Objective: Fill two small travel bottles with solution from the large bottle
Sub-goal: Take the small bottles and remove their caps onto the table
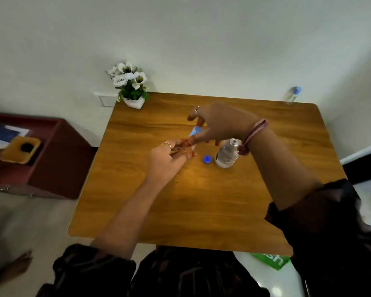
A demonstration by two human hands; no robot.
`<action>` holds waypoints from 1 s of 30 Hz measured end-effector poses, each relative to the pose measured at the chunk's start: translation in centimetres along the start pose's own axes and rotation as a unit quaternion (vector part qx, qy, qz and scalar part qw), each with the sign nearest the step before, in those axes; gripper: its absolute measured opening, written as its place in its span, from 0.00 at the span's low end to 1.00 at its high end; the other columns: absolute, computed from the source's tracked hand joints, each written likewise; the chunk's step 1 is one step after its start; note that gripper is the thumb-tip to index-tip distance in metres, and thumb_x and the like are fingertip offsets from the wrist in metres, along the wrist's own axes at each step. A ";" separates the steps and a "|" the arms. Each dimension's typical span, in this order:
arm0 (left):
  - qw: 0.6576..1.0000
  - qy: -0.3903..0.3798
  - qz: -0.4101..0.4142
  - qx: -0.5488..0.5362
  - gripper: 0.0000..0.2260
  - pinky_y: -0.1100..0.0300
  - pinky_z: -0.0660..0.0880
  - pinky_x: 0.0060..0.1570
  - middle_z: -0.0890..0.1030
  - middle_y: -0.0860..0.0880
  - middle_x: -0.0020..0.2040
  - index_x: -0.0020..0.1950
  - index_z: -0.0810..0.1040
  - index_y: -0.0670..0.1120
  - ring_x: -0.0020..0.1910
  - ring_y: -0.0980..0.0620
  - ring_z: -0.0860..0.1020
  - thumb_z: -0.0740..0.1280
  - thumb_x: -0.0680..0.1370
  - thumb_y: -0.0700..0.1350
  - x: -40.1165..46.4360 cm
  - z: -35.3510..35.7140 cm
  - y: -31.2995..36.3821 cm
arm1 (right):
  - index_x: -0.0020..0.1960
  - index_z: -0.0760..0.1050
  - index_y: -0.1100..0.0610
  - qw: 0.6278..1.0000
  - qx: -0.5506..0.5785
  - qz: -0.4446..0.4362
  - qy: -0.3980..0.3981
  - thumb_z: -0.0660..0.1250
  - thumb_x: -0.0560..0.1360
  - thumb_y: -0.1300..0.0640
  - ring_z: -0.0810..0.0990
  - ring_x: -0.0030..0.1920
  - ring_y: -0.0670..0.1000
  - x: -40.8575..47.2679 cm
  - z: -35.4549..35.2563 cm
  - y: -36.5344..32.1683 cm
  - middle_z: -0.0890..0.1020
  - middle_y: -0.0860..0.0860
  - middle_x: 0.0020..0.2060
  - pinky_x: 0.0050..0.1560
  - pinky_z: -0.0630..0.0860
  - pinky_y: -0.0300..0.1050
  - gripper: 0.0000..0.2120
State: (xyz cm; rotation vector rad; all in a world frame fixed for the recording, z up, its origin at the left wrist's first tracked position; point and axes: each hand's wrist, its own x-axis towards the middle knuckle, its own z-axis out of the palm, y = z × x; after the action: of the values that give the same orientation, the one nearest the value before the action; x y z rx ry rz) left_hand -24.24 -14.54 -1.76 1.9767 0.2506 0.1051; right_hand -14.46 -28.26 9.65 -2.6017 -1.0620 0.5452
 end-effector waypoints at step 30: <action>0.995 -0.047 -0.084 0.005 0.18 0.77 0.71 0.41 0.82 0.55 0.48 0.57 0.78 0.47 0.47 0.60 0.79 0.78 0.69 0.44 -1.5 5.8 -4.8 | 0.51 0.75 0.54 0.872 0.405 0.160 0.222 0.75 0.68 0.60 0.84 0.48 0.45 -7.5 14.1 6.8 0.84 0.51 0.46 0.52 0.80 0.44 0.14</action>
State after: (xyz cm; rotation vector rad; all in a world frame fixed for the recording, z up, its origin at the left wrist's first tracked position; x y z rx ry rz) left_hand -25.23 -18.17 -8.42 1.9561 0.3541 -0.0981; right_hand -21.49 -36.70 -3.71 -1.9742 -0.1637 0.3239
